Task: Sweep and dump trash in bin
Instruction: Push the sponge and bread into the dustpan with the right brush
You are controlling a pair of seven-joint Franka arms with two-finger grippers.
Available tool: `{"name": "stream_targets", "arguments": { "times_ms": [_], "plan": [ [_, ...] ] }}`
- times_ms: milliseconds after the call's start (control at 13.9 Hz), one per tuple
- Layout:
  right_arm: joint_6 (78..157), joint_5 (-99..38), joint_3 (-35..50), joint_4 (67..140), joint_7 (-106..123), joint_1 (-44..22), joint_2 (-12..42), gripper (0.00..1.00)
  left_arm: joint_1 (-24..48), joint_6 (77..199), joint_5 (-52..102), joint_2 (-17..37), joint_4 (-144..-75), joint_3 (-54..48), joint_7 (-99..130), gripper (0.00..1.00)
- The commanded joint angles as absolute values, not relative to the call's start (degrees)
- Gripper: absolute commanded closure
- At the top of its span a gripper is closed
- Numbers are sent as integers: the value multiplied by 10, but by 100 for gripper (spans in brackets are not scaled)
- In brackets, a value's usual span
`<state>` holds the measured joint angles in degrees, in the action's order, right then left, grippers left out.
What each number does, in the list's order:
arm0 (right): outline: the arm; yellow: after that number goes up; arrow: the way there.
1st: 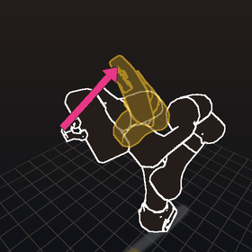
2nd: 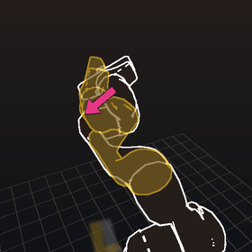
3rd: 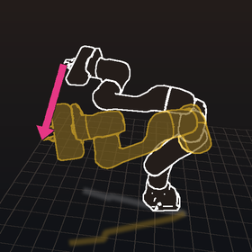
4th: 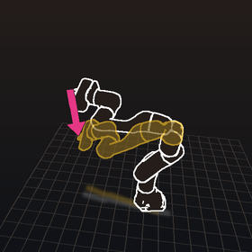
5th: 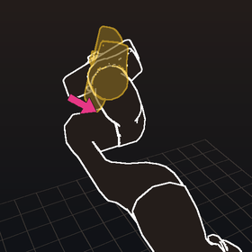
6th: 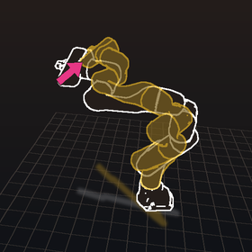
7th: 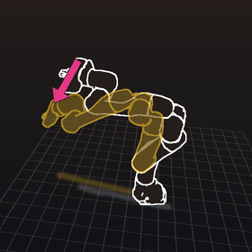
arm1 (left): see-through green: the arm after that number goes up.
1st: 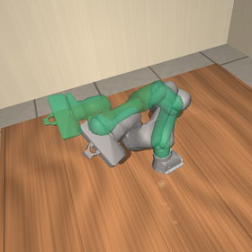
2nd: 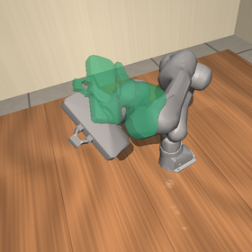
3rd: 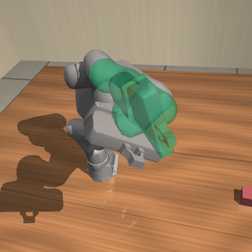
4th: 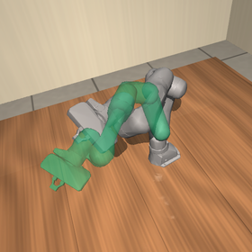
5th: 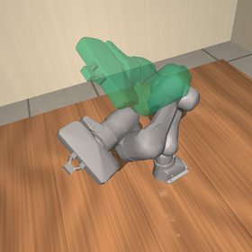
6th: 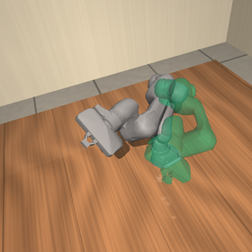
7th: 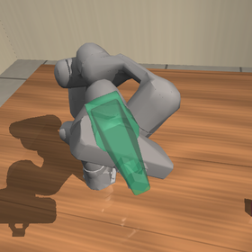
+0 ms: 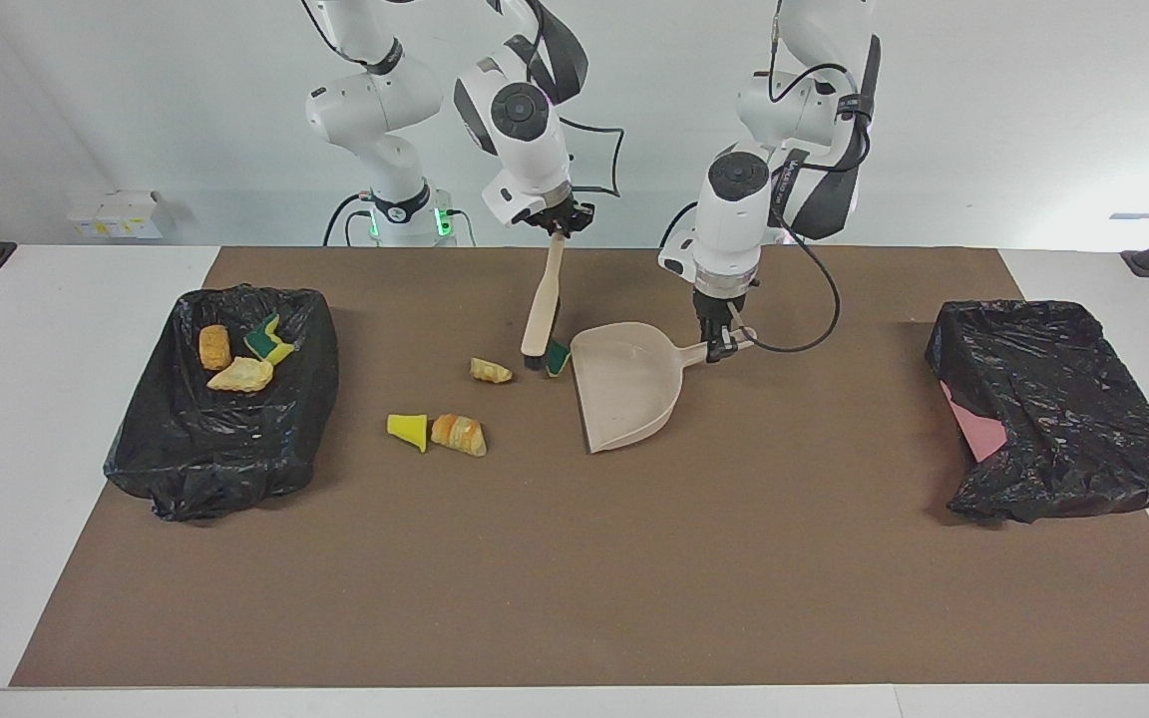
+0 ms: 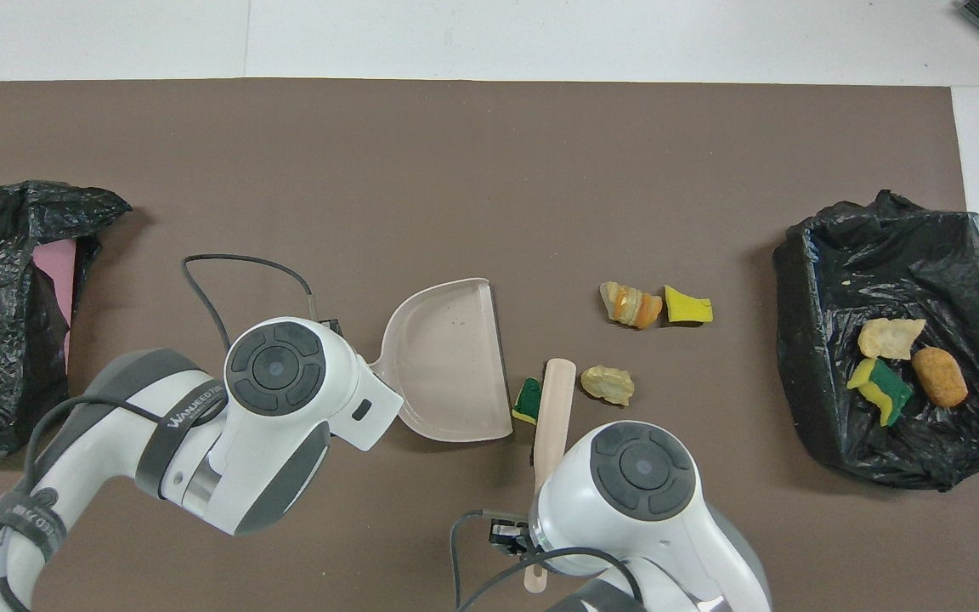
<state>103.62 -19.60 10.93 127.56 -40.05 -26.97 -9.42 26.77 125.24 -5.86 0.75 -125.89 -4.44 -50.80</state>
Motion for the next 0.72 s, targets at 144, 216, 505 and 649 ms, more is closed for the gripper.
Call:
{"name": "stream_targets", "arguments": {
  "times_ms": [144,216,505,649],
  "plan": [
    [1003,-104,110,1266,-315,-226,-86,100,283,1267,-51,-10,-1284,-41,-509,100],
    [996,-96,110,1276,-312,-213,-92,100,291,1267,-51,-12,-1288,-41,-507,100],
    [990,-90,111,1359,-293,-160,-143,100,320,1267,-51,-38,-1321,-40,-474,100],
    [996,-67,111,1382,-285,-153,-157,100,327,1266,-51,-41,-1325,-41,-445,100]
  ]
}}
